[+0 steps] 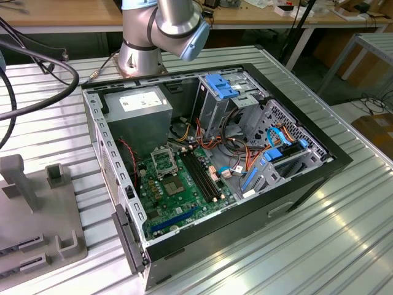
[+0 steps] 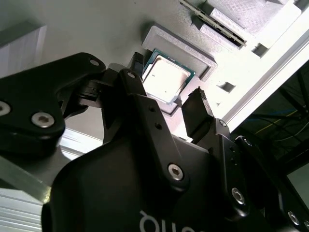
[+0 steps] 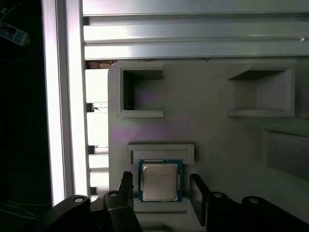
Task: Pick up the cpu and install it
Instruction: 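Pick up the cpu and move it towards the insertion slot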
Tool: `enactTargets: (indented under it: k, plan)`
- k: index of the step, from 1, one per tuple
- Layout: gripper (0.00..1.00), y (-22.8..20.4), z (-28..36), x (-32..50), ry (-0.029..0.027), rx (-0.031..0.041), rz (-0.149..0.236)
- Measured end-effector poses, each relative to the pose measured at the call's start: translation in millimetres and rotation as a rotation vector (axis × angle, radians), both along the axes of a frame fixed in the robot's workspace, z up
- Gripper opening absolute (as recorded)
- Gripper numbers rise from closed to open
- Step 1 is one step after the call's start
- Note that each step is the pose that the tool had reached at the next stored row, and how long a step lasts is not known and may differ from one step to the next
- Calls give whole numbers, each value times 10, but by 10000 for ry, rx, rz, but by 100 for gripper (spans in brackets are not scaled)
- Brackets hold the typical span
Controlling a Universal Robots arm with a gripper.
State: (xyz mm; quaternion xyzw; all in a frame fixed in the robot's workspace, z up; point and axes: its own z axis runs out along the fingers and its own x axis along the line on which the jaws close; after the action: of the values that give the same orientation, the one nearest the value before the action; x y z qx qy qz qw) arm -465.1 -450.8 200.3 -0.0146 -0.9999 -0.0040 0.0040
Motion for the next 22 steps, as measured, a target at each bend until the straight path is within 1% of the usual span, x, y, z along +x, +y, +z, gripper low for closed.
enactTargets:
  k: [5, 10, 14, 22]
  plan:
    - [59, 0, -13, 0, 1, -1, -11]
    - [59, 1, -47, 0, 1, -1, -11]
    - [59, 16, -64, 0, 1, 0, -61]
    - [59, 16, -95, -11, 2, -1, -93]
